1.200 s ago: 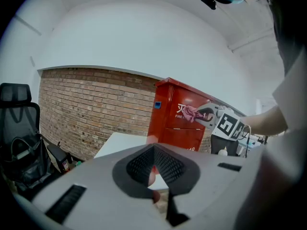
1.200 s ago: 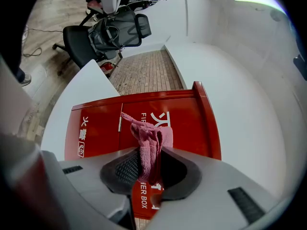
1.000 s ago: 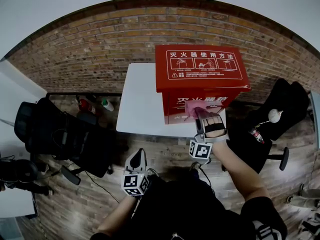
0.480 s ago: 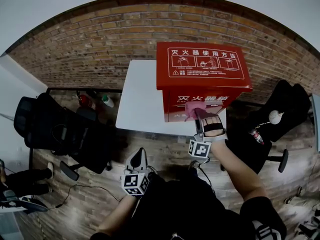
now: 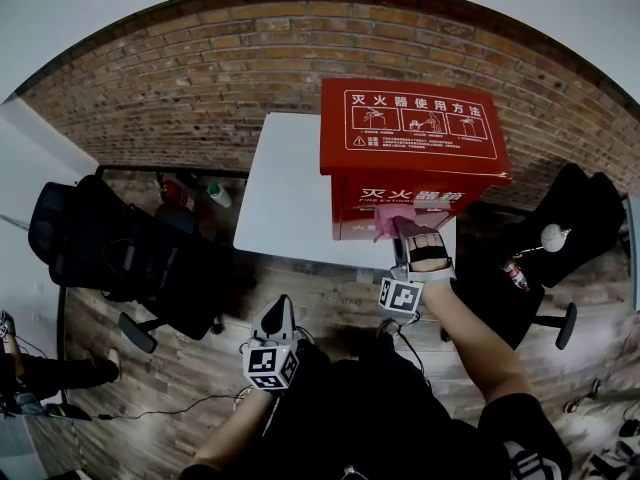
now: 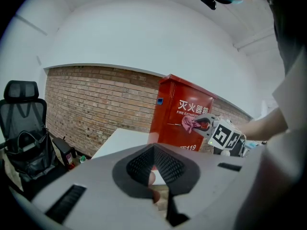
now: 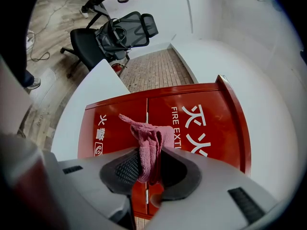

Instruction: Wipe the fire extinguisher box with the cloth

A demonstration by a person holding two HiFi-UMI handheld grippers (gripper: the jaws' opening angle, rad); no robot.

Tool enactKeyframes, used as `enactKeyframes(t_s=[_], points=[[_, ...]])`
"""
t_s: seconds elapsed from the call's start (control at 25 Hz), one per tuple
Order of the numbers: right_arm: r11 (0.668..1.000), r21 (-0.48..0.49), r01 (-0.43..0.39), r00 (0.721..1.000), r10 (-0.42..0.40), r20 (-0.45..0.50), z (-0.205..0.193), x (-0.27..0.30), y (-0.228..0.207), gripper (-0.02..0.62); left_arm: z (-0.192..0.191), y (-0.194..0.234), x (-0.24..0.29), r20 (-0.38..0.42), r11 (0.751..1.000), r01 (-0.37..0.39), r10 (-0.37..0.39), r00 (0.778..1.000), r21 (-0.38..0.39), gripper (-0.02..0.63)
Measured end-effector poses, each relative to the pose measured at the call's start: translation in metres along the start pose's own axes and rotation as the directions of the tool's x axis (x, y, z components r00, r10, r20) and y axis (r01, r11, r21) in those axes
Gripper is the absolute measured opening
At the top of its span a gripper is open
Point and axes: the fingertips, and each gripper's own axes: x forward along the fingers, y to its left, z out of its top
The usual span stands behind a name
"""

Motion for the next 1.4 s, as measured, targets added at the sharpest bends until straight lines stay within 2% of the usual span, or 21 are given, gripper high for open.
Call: enactKeyframes(t_s=[0.24, 0.72, 1.4], points=[[0.999, 0.006, -0.033, 0.999, 0.033, -0.006, -0.002, 0.004, 0.015, 0.103, -0.003, 0.0, -0.001, -0.013, 1.0, -0.003, 0.003, 1.0, 0.001, 0.034], [0.999, 0.009, -0.032, 0.999, 0.031, 0.007, -0.001, 0.007, 0.026, 0.103, -0.003, 0.0, -0.001, -0.014, 1.0, -0.008, 0.008, 1.0, 0.001, 0.034], [0.996, 0.005, -0.087, 0.996, 0.087, 0.021, 0.0, 0.013, 0.055, 0.103, -0.002, -0.002, 0.004, -0.019, 1.0, -0.017, 0.017, 1.0, 0.007, 0.034]])
